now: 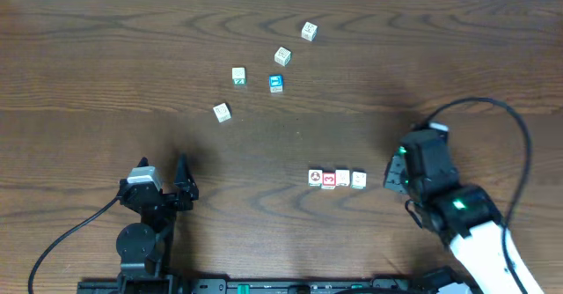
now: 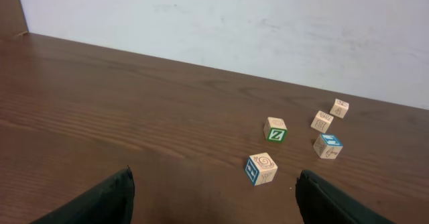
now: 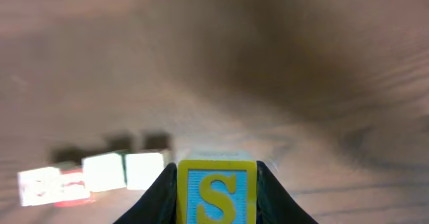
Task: Lift 5 blocks
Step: 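Carry the S block down to the right end of the row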
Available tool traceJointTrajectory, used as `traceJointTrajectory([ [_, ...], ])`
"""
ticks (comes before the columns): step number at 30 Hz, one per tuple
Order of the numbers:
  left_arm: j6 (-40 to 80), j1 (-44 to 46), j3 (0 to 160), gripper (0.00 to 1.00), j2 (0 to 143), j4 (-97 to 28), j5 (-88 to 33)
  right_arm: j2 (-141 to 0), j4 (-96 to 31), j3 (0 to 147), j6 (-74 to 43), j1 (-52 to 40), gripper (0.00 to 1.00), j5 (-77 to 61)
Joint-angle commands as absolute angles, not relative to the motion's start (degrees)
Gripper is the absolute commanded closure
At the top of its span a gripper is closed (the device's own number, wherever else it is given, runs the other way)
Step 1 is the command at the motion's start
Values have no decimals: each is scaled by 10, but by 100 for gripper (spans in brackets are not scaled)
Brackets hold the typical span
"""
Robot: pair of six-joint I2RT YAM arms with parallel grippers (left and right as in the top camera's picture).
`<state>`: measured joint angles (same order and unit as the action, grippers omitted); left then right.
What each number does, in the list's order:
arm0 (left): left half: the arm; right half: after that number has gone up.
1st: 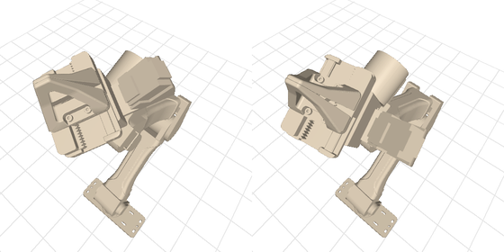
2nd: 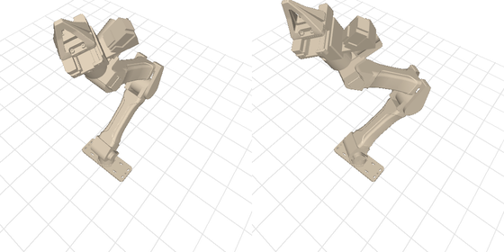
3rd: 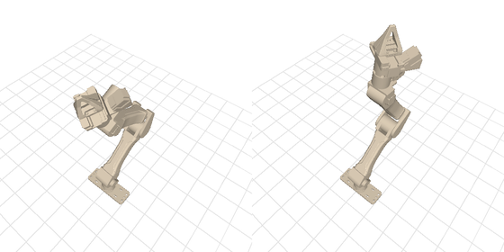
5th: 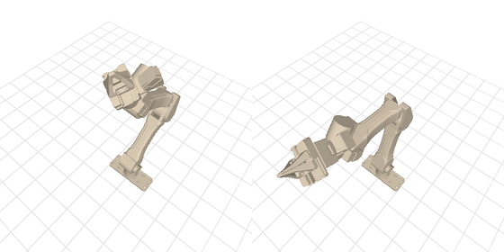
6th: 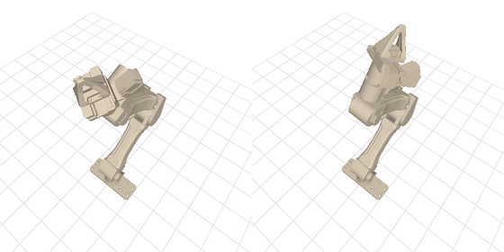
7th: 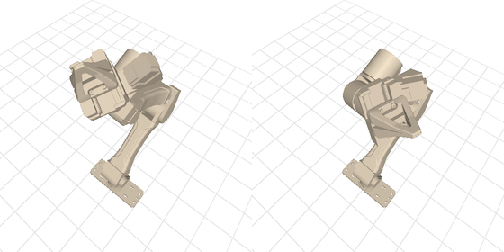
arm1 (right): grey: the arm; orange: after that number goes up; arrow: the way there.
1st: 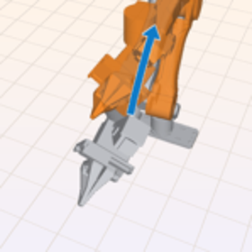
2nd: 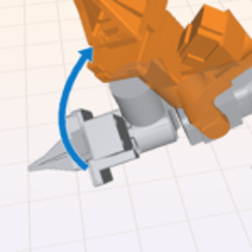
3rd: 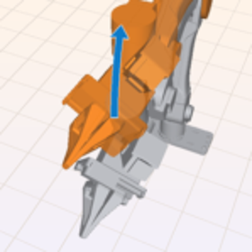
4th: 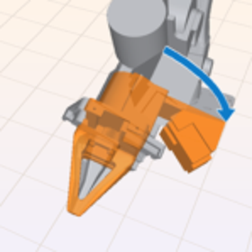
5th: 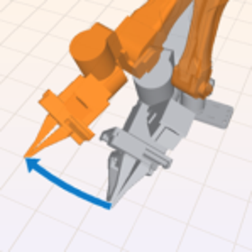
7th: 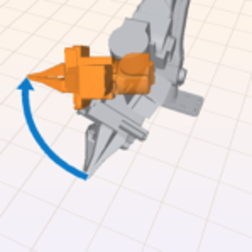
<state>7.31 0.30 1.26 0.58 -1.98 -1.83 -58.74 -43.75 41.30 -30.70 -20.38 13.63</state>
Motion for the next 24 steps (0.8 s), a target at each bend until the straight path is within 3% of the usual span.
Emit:
traceJointTrajectory([
  [1,72,5,2,23,2,-40,-15,-646,-412,389,-280,-211,87,131],
  [11,72,5,2,23,2,-40,-15,-788,-321,364,-263,-211,90,53],
  [24,72,5,2,23,2,-40,-15,-799,-273,364,-235,-211,84,-20],
])
